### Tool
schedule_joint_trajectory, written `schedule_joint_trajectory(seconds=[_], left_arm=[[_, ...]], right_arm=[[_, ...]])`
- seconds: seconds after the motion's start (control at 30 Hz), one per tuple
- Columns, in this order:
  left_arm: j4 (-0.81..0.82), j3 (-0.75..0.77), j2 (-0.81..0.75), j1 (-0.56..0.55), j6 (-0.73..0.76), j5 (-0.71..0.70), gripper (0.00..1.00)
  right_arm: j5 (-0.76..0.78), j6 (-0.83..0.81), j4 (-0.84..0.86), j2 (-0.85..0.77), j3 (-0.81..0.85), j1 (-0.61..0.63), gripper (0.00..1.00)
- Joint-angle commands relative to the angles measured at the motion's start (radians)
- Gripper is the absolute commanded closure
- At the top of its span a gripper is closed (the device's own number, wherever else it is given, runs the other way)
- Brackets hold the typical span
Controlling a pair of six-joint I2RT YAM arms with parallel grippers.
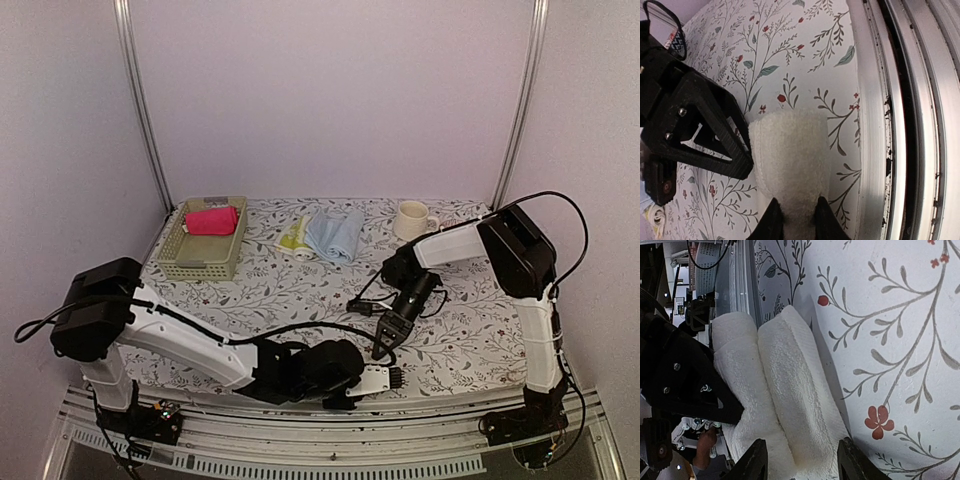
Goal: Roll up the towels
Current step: Roll the towel at the center of the board.
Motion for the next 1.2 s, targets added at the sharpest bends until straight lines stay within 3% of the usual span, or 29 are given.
schedule_joint_trajectory(seconds=[0.0,0.2,0.43,0.73,0.9,1.17], left_arm=[[-0.012,0.053,0.05,0.015,-0.002,0.117,0.81],[-0.121,0.099,0.081,0.055,-0.086,0.22,0.83],[-0.195,0.121,0.13,0.126,-0.186,0.387,0.84],[-0.33,0.227,0.203,0.301,-0.278,0.75,0.81],[-0.347,0.266,0.269,0.353,-0.321,0.941,0.8],[-0.368,0.31,0.338,0.423,-0.376,1.032,0.79]], right_arm=[[0.063,0.014,0.073,0.039,0.005,-0.001,0.49],[0.054,-0.008,0.056,-0.03,0.011,-0.007,0.5],[0.044,-0.05,0.098,-0.356,-0.063,-0.091,0.48],[0.343,-0.122,0.534,-0.872,-0.52,-0.095,0.46],[0.502,-0.166,0.632,-0.916,-0.635,0.025,0.46],[0.644,-0.173,0.715,-0.876,-0.675,0.236,0.42]])
